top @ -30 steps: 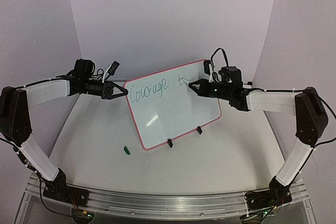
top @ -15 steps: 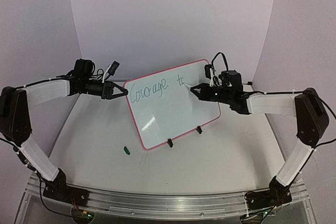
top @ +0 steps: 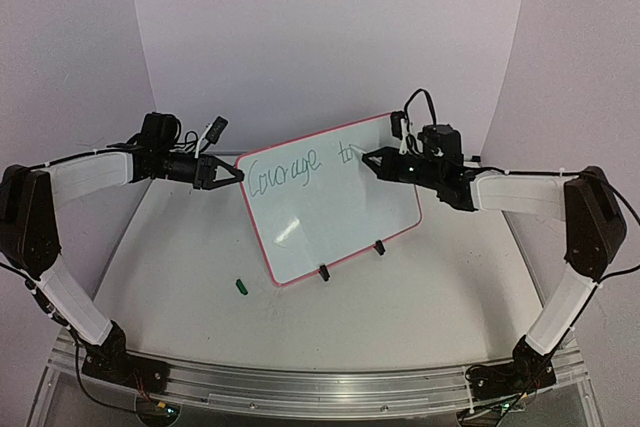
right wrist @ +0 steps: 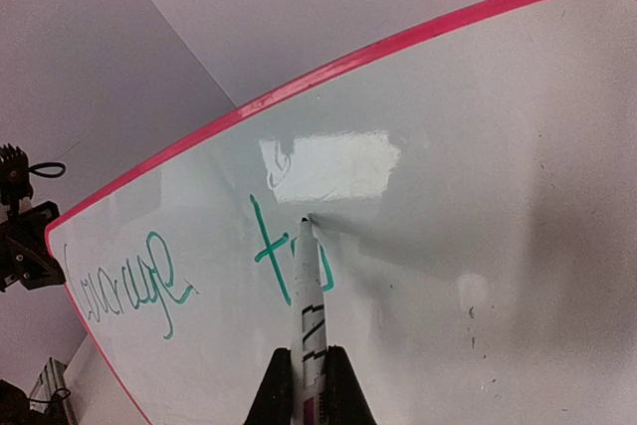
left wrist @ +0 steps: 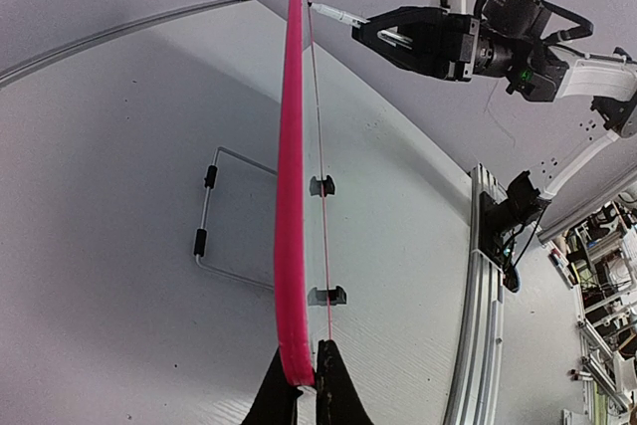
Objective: Write a sentence on the whiteboard
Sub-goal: Write on the whiteboard with the whiteboard.
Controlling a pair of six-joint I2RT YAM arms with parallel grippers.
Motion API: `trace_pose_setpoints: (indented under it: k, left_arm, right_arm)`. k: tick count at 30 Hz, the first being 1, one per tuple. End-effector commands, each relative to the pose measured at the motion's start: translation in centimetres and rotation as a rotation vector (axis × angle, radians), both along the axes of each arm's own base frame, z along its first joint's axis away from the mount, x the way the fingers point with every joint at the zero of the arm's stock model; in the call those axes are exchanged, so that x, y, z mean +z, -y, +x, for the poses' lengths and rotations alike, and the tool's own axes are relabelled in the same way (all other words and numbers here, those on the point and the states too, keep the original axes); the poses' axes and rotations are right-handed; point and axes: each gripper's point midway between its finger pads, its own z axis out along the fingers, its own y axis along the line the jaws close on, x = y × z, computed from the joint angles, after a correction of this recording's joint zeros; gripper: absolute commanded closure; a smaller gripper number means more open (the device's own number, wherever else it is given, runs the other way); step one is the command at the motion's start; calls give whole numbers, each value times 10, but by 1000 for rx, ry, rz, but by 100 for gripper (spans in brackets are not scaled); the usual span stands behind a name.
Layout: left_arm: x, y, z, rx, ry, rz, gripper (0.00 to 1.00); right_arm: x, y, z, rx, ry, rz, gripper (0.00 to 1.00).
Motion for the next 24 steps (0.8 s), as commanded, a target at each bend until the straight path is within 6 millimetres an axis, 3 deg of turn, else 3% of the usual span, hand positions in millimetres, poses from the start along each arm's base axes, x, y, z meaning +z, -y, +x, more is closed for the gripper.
trace_pose_setpoints:
  k: [1,5,17,24]
  left_arm:
    - [-2,8,-4,-32,77,48,100]
    - [-2,8,-4,-32,77,50,100]
    - [0,7,-5,-32,81,49,100]
    - [-1,8,-6,-31,79,52,100]
  right_arm:
    - [9,-4,6,16,31,12,100]
    - [11,-1,1,16,32,12,100]
    - [48,26,-32,-20,86,17,100]
    - [44,43,-33,-18,67,-1,100]
